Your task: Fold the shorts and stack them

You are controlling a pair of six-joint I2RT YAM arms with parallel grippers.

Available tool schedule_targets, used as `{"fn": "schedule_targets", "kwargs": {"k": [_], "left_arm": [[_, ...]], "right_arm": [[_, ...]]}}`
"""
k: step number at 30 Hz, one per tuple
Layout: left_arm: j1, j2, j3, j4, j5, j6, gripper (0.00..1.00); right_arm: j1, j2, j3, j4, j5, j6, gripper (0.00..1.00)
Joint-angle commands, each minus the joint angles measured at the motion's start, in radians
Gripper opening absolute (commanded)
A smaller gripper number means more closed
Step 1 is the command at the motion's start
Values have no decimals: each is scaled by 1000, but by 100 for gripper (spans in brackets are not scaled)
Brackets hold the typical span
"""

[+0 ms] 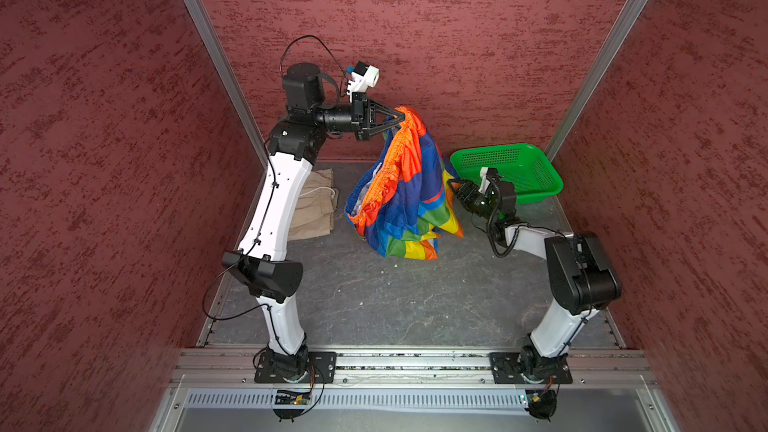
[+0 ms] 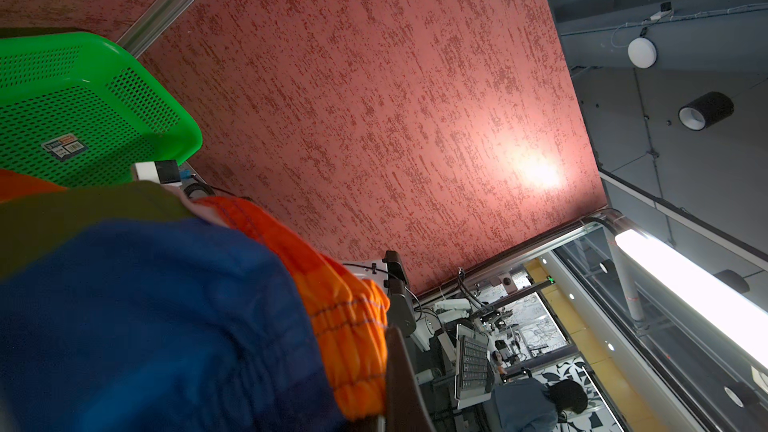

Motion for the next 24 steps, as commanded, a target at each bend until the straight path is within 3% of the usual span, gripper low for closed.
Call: {"fn": "schedule_targets", "kwargs": {"k": [1, 2, 3, 7, 10, 13, 17, 20, 22, 24], "left_arm": [[19, -44, -3, 9, 6, 40, 1], [23, -44, -3, 9, 7, 39, 1], [26, -45, -4, 12, 10, 39, 1], [38, -60, -29, -1, -3, 82, 1], [73, -53, -26, -79, -75, 153, 1], [140, -20, -26, -101, -143, 177, 0], [204, 87, 16, -58, -145, 162, 0], [239, 227, 168, -53, -129, 103, 0], [268, 339, 313, 8, -115, 0, 0], [305, 399, 316, 299, -90, -230, 0]], "right_arm": [[5, 3, 17, 160, -27, 64, 18], [5, 3, 23, 161, -30, 68, 5], [5, -1, 25, 160, -28, 69, 0], [-8, -55, 17, 118, -9, 38, 0], [-42, -114, 48, 9, 28, -16, 0], [-93, -150, 145, -135, 53, -73, 0], [-164, -184, 293, -266, 25, -136, 0], [-211, -212, 387, -344, 93, -188, 0], [-234, -206, 469, -376, 124, -204, 0], [-249, -175, 587, -430, 119, -214, 0]]}}
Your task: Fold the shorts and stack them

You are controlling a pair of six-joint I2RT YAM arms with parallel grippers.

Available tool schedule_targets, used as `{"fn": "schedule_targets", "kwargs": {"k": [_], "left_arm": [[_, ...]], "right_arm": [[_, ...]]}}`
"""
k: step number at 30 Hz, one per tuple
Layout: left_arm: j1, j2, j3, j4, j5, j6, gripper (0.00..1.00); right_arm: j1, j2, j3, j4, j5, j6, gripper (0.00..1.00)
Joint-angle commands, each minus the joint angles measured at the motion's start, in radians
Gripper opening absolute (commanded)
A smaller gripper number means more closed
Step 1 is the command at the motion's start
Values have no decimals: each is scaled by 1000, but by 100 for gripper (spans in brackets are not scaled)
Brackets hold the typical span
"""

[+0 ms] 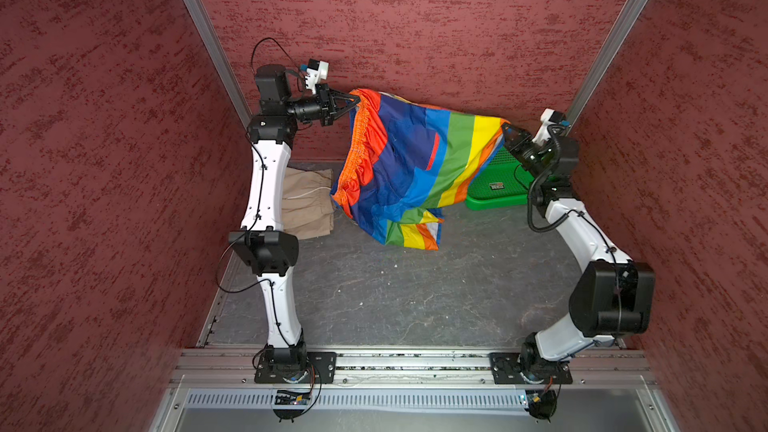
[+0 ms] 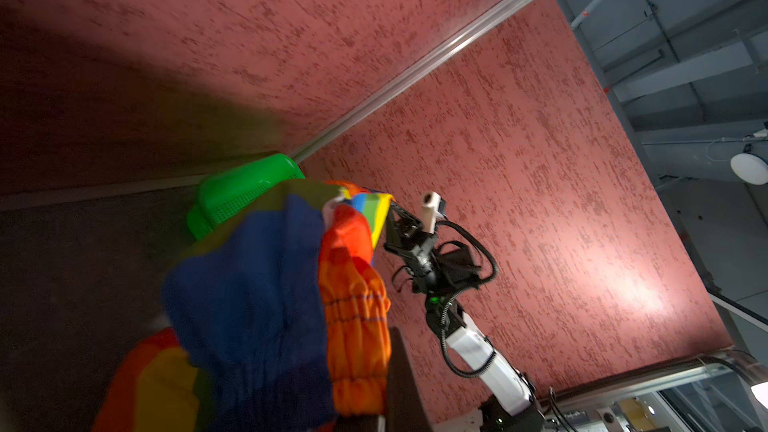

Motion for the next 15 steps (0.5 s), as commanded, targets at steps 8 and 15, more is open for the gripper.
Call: {"fn": "schedule_targets", "kwargs": {"k": [8, 15], "left_arm": [[111, 54, 98, 623, 39, -475, 0], [108, -131, -332, 1131, 107, -757, 0]], "right_arm": [[-51, -11, 316, 37, -51, -22, 0], [-64, -243, 35, 62, -154, -27, 0]]}}
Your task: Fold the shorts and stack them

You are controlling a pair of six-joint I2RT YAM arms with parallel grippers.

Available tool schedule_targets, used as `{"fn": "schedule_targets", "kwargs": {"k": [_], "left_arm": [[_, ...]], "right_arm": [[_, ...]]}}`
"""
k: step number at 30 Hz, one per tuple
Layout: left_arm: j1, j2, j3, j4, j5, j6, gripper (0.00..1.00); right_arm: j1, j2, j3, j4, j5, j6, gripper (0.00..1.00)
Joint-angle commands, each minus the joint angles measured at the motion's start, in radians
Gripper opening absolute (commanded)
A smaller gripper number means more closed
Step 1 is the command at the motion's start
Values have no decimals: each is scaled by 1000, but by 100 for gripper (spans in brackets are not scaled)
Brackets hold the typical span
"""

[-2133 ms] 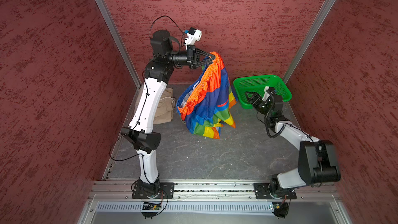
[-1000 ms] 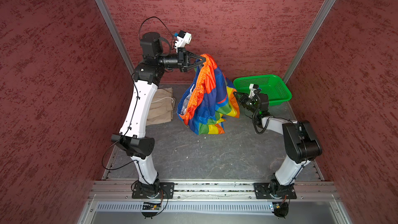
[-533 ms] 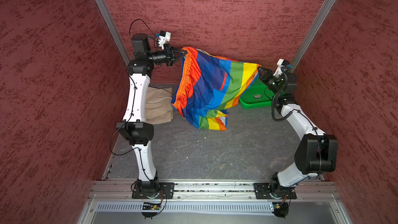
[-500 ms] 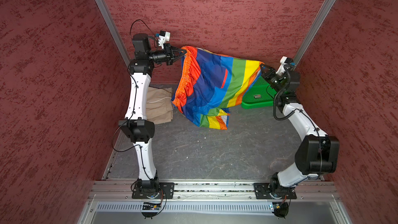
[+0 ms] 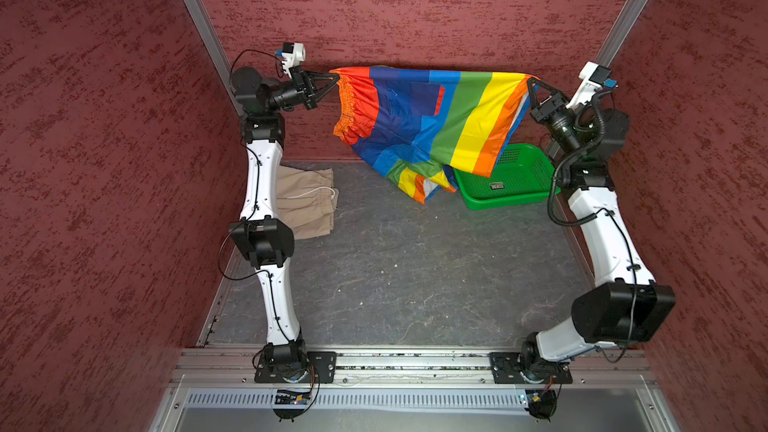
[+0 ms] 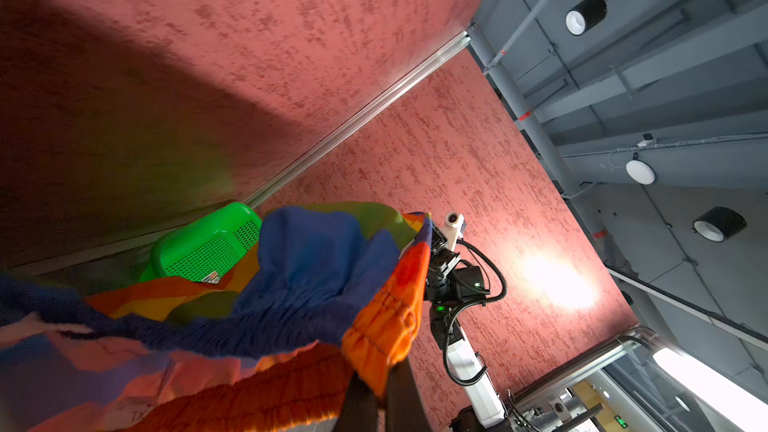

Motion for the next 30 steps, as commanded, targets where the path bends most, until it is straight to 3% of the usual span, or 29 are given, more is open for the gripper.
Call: {"fn": "schedule_targets", "kwargs": {"k": [1, 3, 5, 7, 9, 12, 16, 24, 30], "left_arm": [[11, -155, -319, 310, 20, -103, 0], [-3, -294, -583, 165, 9, 90, 0], [-19, -426, -776, -173, -24, 390, 0], [-40, -516, -896, -439, -71, 613, 0], [-70, -585, -1020, -580, -116, 729, 0], [-122, -660, -1215, -652, -160, 783, 0], [-200, -693, -1399, -719, -218, 829, 0], [-242, -597, -1473, -768, -285, 859, 0], [-399, -602, -1553, -898, -313, 916, 0]], "right_arm": [[-24, -177, -214, 64, -30, -2, 0], [-20, -289, -398, 73, -28, 3, 0], [-12, -403, -602, 43, -20, -6, 0], [-9, -502, -776, -8, 2, 2, 0], [-9, -586, -922, -54, 13, 15, 0], [-9, -675, -1042, -220, 54, -16, 0], [-8, -721, -1048, -505, 217, -54, 0], [-9, -592, -1058, -493, 261, -21, 0], [-14, -621, -1102, -588, 367, -20, 0]]}}
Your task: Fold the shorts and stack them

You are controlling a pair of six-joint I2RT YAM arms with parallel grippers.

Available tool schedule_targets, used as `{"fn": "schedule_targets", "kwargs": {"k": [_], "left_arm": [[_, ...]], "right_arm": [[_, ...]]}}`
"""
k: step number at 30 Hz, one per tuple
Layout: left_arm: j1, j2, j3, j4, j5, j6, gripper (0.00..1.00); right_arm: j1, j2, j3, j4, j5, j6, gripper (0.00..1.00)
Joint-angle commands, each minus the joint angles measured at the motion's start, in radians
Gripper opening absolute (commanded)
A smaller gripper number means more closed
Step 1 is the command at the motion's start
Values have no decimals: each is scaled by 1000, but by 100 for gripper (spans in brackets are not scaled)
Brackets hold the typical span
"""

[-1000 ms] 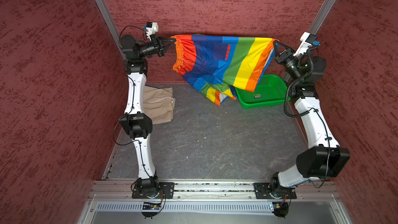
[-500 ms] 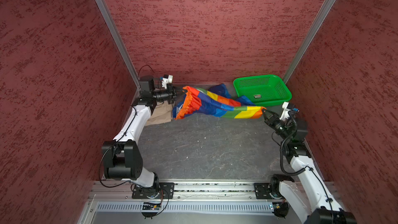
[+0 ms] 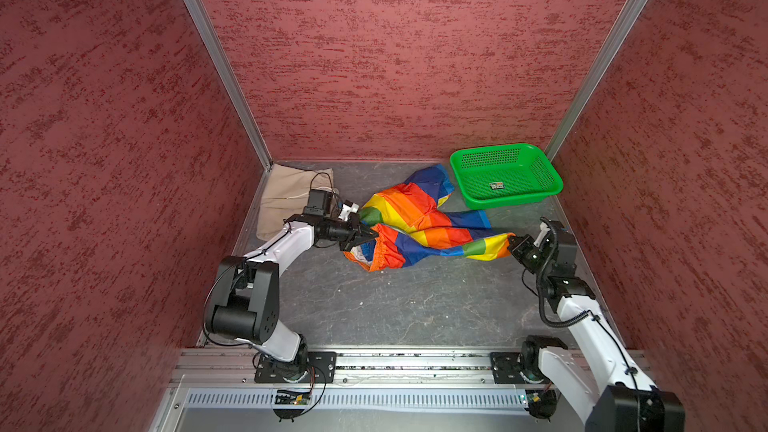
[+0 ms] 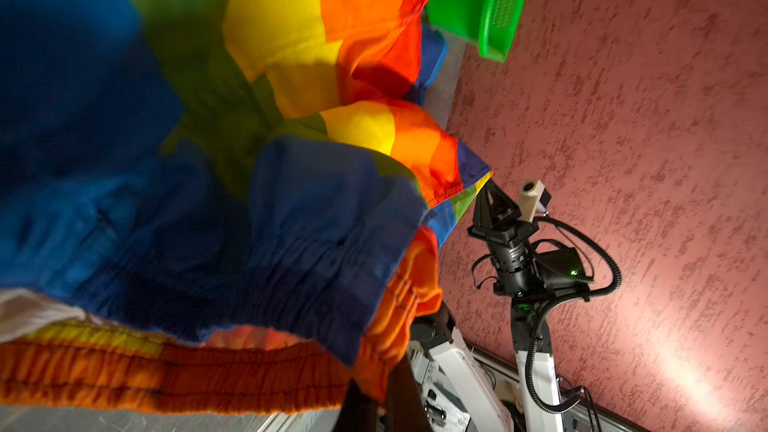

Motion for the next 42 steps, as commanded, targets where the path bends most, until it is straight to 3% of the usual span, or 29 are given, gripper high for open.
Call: {"fn": "schedule_targets", "kwargs": {"k": [1, 4, 5, 8, 9, 11, 15, 18, 20, 21, 24, 27, 28, 31, 35, 39, 42], "left_arm": [[-94, -16, -48, -125, -33, 69, 0], [-164, -48, -131, -143, -38, 59, 0], [-186, -56, -158, -146, -36, 55, 0], [-242, -70, -210, -204, -67, 76, 0], [-267, -72, -220, -229, -87, 85, 0], [-314, -72, -232, -271, -127, 98, 11], [-351, -64, -218, -353, -148, 134, 55], [-347, -88, -126, -472, -170, 200, 70], [-339, -115, -47, -532, -198, 225, 71], [-332, -125, -15, -554, -206, 229, 66], [-283, -155, 73, -605, -259, 224, 38], [-196, -178, 109, -615, -324, 204, 29], [-161, -184, 111, -609, -353, 193, 30], [-64, -172, 125, -576, -427, 175, 48], [39, -113, 117, -474, -484, 120, 64], [128, -80, 70, -348, -573, 39, 71], [187, -71, 19, -196, -553, -28, 74]], "right_arm": [[-8, -35, -14, -74, 97, 11, 0], [-12, -59, -10, -110, 160, 38, 3], [-15, -66, -7, -117, 178, 44, 9], [-21, -79, 28, -138, 238, 41, 47], [-21, -78, 53, -150, 256, 28, 54], [-21, -68, 116, -167, 283, -5, 59], [-14, -39, 205, -127, 222, -49, 54], [85, 52, 247, -67, 149, -88, 47], [236, 123, 283, -62, 212, -144, 46], [327, 164, 294, -39, 256, -179, 46], [533, 276, 307, 64, 270, -243, 43], [666, 373, 340, 120, 293, -307, 43], [715, 403, 358, 124, 309, -344, 45], [845, 484, 411, 127, 324, -448, 53], [953, 573, 455, 129, 270, -494, 62], [1034, 671, 480, 105, 231, -513, 69], [1060, 727, 482, 89, 187, -506, 71]]}}
